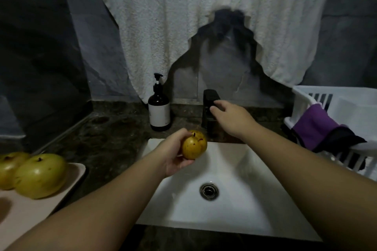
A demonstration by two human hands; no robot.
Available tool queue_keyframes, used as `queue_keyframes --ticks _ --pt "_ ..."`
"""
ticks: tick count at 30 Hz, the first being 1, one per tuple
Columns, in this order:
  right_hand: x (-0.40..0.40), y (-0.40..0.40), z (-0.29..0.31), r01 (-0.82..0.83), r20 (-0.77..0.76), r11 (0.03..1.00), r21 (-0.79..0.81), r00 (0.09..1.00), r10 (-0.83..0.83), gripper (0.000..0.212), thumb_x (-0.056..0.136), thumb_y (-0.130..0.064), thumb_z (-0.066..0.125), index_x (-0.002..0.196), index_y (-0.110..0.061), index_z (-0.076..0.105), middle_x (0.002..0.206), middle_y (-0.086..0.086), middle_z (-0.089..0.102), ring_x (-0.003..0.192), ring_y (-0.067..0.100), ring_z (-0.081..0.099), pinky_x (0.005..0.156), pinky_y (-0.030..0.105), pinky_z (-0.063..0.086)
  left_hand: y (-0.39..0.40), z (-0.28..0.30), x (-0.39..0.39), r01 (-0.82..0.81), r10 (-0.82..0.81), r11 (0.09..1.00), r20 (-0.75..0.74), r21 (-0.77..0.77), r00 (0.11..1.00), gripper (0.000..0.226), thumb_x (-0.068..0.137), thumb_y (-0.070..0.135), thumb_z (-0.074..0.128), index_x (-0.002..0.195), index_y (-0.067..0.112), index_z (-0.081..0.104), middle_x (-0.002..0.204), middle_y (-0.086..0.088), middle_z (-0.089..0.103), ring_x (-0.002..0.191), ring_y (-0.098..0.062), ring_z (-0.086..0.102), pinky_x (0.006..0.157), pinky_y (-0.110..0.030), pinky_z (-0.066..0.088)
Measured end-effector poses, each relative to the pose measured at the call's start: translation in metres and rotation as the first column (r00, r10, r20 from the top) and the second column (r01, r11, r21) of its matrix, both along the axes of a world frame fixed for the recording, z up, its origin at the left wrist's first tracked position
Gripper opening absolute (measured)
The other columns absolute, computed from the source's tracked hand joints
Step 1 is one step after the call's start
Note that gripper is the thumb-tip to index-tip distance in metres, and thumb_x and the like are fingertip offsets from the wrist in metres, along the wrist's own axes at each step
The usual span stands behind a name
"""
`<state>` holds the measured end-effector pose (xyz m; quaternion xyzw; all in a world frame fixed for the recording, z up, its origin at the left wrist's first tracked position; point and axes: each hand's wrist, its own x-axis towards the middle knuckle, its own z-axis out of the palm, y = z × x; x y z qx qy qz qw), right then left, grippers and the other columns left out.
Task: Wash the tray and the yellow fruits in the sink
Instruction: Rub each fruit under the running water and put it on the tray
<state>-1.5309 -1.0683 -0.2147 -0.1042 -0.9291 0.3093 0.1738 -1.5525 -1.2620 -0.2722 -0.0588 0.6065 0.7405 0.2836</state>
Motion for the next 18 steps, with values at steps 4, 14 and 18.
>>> queue_keyframes --ticks 4,14,18 --pt "-0.018 0.007 -0.001 0.005 0.092 1.000 0.020 0.996 -0.007 0.055 0.104 -0.054 0.040 0.153 -0.029 0.044 0.158 0.001 0.045 0.142 0.025 0.043 0.109 0.037 0.036 0.015 -0.003 -0.006 0.049 -0.049 0.998 0.014 -0.026 0.999 0.021 0.090 0.038 0.069 0.102 0.022 0.063 0.102 -0.012 0.063 0.088 -0.024 0.066 0.059 -0.029 0.061" --pt "-0.030 0.014 -0.010 -0.021 0.003 0.994 -0.107 1.000 0.021 0.058 0.101 -0.043 0.055 0.156 -0.032 0.037 0.153 0.002 0.049 0.135 0.023 0.051 0.094 0.031 0.039 0.042 -0.014 -0.022 0.095 -0.095 0.995 0.032 0.002 0.995 0.026 0.090 0.042 0.067 0.104 0.020 0.064 0.098 -0.012 0.064 0.085 -0.023 0.069 0.064 -0.032 0.062" --pt "-0.029 0.014 -0.005 -0.055 -0.006 0.989 -0.141 0.998 0.055 0.059 0.100 -0.039 0.059 0.155 -0.036 0.036 0.151 0.004 0.051 0.131 0.025 0.053 0.101 0.036 0.044 0.048 -0.018 -0.024 0.092 -0.092 0.996 0.040 0.015 0.995 0.024 0.090 0.040 0.065 0.103 0.020 0.064 0.098 -0.012 0.063 0.085 -0.024 0.067 0.059 -0.031 0.061"
